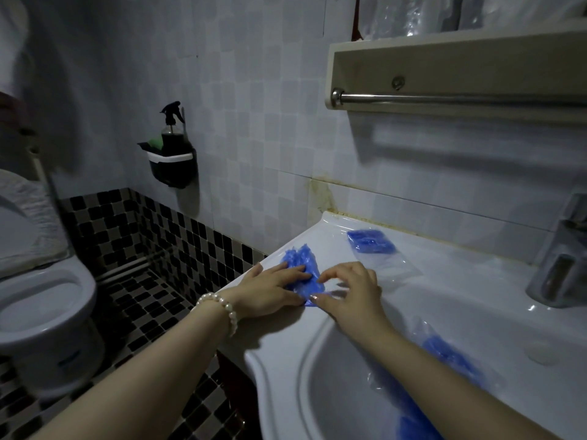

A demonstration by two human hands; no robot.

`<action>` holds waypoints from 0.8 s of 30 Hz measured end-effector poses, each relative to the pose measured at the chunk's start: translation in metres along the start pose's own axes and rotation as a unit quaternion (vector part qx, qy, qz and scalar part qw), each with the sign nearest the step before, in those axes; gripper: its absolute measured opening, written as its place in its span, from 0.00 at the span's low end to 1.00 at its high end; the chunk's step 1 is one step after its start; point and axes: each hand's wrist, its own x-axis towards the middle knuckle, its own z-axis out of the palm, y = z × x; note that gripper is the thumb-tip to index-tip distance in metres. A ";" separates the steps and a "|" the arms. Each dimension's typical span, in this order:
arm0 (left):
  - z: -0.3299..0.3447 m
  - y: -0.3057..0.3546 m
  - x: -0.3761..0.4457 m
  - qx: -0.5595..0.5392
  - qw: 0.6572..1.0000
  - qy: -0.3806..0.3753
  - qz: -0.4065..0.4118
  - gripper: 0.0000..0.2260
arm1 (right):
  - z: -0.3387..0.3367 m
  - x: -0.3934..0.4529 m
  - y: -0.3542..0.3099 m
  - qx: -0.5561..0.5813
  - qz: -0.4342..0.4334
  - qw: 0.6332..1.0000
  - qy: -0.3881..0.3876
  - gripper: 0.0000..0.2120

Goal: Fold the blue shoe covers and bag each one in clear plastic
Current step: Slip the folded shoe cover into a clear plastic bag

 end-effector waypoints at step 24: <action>0.000 0.001 -0.001 0.019 1.000 0.009 0.007 0.20 | -0.004 0.013 0.000 0.005 -0.044 0.999 -0.019 0.07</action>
